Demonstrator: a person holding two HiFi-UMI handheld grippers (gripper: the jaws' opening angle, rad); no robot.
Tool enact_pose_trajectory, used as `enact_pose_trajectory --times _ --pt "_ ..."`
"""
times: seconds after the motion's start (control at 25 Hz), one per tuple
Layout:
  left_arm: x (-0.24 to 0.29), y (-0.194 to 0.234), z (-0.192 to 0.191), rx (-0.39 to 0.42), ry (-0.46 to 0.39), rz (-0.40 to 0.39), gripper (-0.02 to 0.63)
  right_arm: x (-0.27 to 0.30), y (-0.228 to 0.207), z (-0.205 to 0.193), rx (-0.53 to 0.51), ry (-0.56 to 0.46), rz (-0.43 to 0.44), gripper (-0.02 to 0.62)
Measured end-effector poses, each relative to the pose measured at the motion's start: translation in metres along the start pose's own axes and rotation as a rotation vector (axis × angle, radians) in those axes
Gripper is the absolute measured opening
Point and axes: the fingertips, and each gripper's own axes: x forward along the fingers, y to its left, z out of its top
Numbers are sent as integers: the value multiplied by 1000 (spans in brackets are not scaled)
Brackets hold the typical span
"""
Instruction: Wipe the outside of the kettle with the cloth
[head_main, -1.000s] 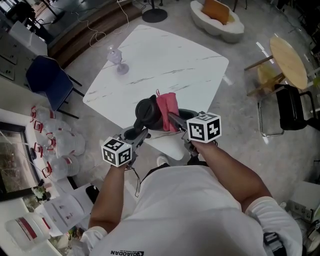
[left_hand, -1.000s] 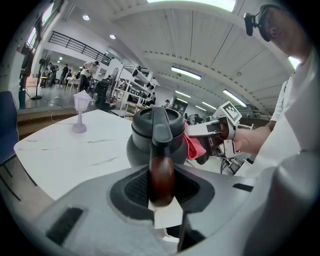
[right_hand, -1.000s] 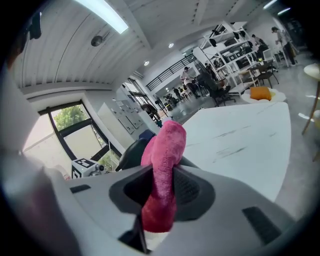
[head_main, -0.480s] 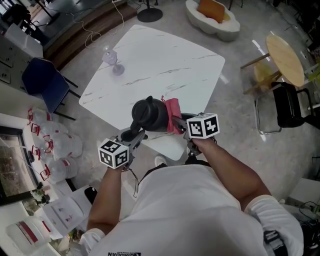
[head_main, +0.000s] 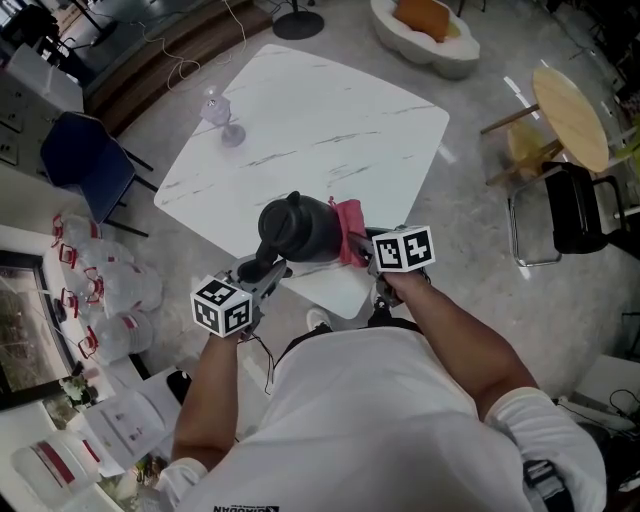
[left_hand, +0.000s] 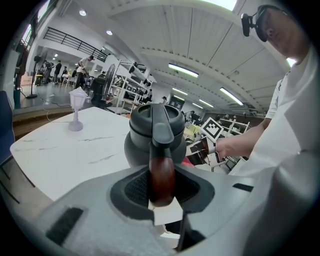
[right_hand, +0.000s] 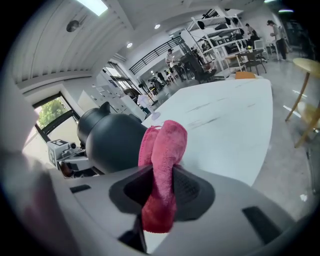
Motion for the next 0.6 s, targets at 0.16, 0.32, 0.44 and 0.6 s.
enact_pose_trajectory --times 0.16,0.32,0.44,0.6 --pt "-1 1 -7 31 38 18 97 5 -8 -7 6 20 -17 103" --pt "-1 2 -16 74 82 35 95 10 -14 -13 7 37 -28 103" --pt "-1 3 -18 87 93 43 94 14 -21 -18 9 57 -42 104" --pt "-2 5 -20 109 115 46 94 18 -30 -26 5 96 -66 104"
